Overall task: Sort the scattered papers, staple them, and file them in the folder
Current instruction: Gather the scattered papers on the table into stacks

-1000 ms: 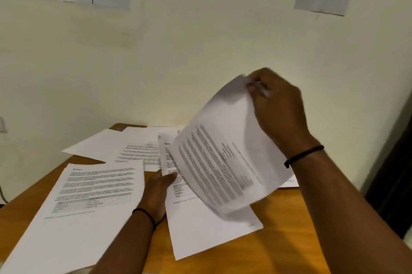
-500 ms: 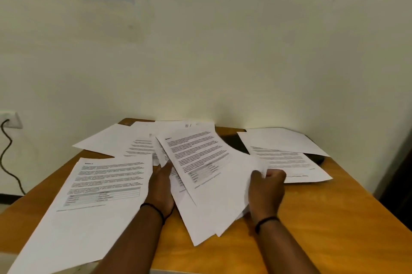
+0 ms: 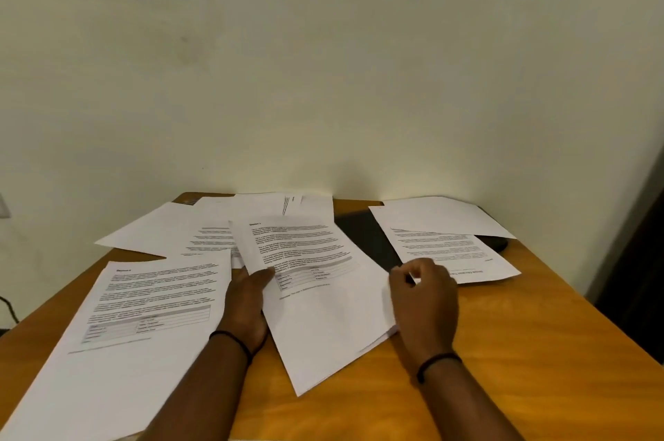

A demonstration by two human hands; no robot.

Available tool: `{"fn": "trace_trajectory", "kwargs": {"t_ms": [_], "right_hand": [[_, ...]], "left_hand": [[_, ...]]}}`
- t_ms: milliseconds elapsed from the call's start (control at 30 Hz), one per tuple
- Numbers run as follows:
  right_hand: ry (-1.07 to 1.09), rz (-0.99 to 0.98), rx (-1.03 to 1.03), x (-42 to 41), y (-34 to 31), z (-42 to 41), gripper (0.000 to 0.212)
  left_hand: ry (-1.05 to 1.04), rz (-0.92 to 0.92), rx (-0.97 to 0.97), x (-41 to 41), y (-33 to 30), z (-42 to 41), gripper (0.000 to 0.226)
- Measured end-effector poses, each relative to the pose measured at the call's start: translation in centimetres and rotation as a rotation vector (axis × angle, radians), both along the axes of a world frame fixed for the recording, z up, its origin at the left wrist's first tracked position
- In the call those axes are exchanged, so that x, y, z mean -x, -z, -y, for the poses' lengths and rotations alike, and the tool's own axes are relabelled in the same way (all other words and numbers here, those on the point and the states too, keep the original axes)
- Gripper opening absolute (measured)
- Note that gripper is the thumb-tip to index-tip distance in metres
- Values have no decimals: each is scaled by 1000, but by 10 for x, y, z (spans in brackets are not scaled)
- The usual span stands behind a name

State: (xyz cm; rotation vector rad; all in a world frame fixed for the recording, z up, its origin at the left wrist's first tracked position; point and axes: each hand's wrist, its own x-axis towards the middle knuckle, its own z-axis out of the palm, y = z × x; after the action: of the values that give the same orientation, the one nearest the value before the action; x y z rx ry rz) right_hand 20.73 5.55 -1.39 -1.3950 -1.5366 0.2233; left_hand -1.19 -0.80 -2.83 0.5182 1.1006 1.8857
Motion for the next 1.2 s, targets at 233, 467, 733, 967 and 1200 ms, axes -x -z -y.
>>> {"fn": "trace_trajectory", "kwargs": {"t_ms": [233,467,733,967,1200], "right_hand": [[-39,697,316,-44,12,-50,59],[66,444,-9,-48,10,-41,22],[-399,-304,-8,-11,-48,1,10],[-776,-863,232,-20,-49,-2,31],[-799,-1100,574,-36,-23,-43,25]], "left_hand": [[0,-40,60,-5,-8,6,25],[26,-36,60,-6,-8,7,23],[60,-14,100,-5,-8,9,25],[103,52,81,2,-1,3,31],[249,-226,-154,11,3,-12,20]]}}
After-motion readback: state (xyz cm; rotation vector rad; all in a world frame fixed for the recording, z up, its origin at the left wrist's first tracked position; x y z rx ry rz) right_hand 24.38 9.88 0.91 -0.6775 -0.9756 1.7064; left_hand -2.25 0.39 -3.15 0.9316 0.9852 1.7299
